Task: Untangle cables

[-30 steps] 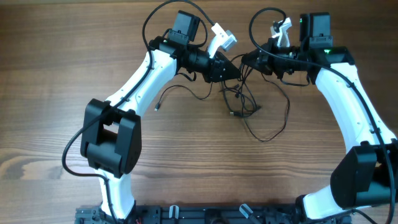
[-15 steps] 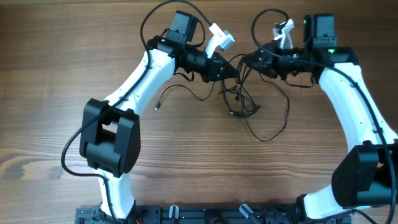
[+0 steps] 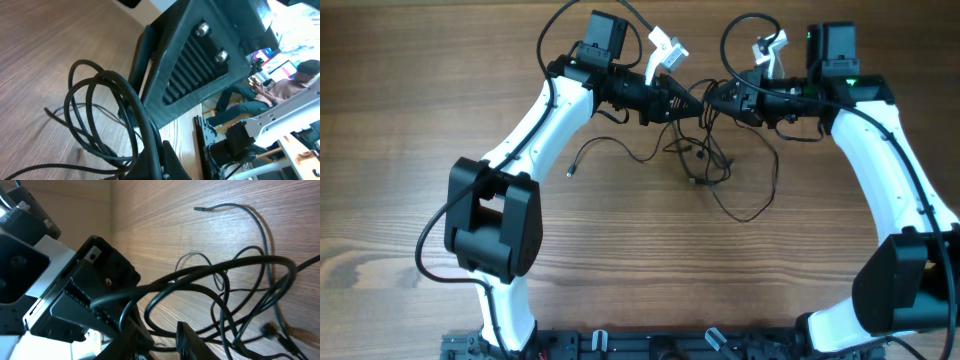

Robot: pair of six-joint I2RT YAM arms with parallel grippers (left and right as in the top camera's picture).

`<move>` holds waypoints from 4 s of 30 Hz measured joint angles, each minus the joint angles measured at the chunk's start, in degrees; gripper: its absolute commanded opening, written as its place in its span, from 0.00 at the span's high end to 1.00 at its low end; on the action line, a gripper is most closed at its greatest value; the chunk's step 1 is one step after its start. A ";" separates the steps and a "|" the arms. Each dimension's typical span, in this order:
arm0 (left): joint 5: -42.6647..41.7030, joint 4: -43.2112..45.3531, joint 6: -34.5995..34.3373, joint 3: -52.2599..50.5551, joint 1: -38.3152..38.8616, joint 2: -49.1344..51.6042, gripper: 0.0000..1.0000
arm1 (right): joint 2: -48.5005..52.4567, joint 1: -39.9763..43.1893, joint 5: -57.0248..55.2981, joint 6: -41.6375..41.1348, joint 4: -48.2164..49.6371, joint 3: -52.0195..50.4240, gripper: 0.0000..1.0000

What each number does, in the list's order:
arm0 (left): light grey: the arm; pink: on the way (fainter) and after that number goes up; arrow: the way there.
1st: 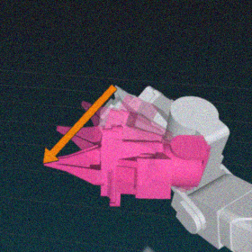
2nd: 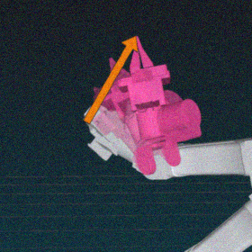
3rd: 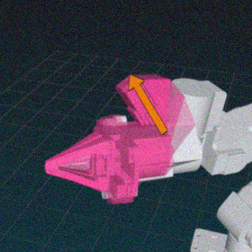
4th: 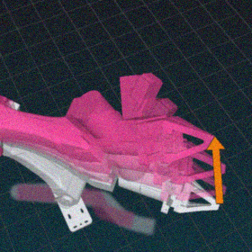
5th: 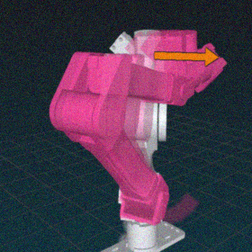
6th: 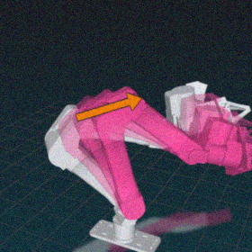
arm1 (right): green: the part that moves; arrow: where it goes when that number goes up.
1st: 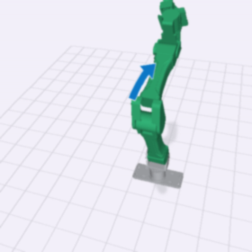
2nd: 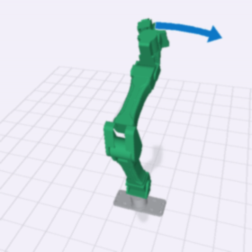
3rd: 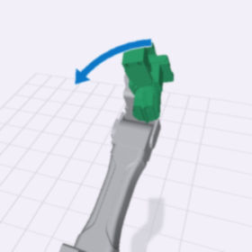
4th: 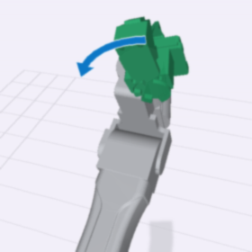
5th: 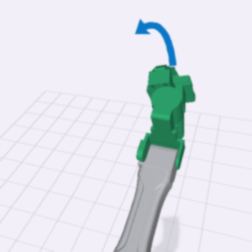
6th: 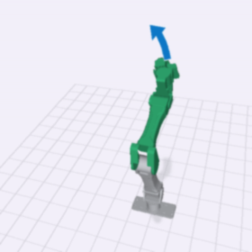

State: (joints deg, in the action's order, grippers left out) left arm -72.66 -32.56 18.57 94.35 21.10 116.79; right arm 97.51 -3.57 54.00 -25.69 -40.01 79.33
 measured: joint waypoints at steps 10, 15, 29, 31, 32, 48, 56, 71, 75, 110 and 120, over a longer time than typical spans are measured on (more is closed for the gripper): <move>-1.01 -0.02 0.00 0.00 -0.07 0.00 0.96 | 0.00 -0.07 -1.66 -1.53 -0.02 0.00 0.72; -1.01 -0.48 0.00 0.00 -0.07 0.00 0.96 | 0.00 -1.42 -2.01 -3.04 0.94 0.00 0.72; 0.33 -1.14 -1.38 0.00 -0.28 0.00 0.96 | 0.00 -6.21 -12.83 -10.16 4.74 0.00 0.96; 3.87 -1.14 -4.00 0.00 -0.61 0.00 0.96 | -0.46 -5.20 -10.32 -8.44 6.47 -0.04 0.96; 5.55 -1.07 -5.05 0.00 -0.85 0.00 0.96 | -1.05 -4.37 -8.55 -7.63 7.61 -0.11 0.96; 23.69 -4.96 -15.32 0.26 -2.43 0.13 0.96 | -10.95 17.97 32.17 -19.52 51.67 -0.37 0.96; 29.11 -5.68 -15.50 0.26 -0.90 0.13 0.96 | -10.95 24.68 35.36 -20.92 47.69 -0.33 0.94; 30.88 -5.60 -15.91 0.26 -0.46 0.13 0.96 | -4.61 24.24 -2.73 0.52 -5.97 0.20 0.93; 30.86 -5.60 -15.91 0.26 -0.46 0.13 0.96 | -4.61 23.32 -22.73 1.57 -8.44 0.20 0.33; 8.57 -4.59 -2.12 0.26 -0.33 0.13 0.96 | 17.00 1.75 -14.58 -44.22 11.72 0.22 0.34; 10.84 -4.94 -2.12 0.26 0.28 0.13 0.96 | 19.93 -0.85 -14.23 -47.58 19.71 0.22 0.95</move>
State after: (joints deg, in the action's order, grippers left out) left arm -61.82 -37.50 16.45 94.61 21.39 116.92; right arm 117.45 -4.43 39.77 -73.28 -20.29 79.55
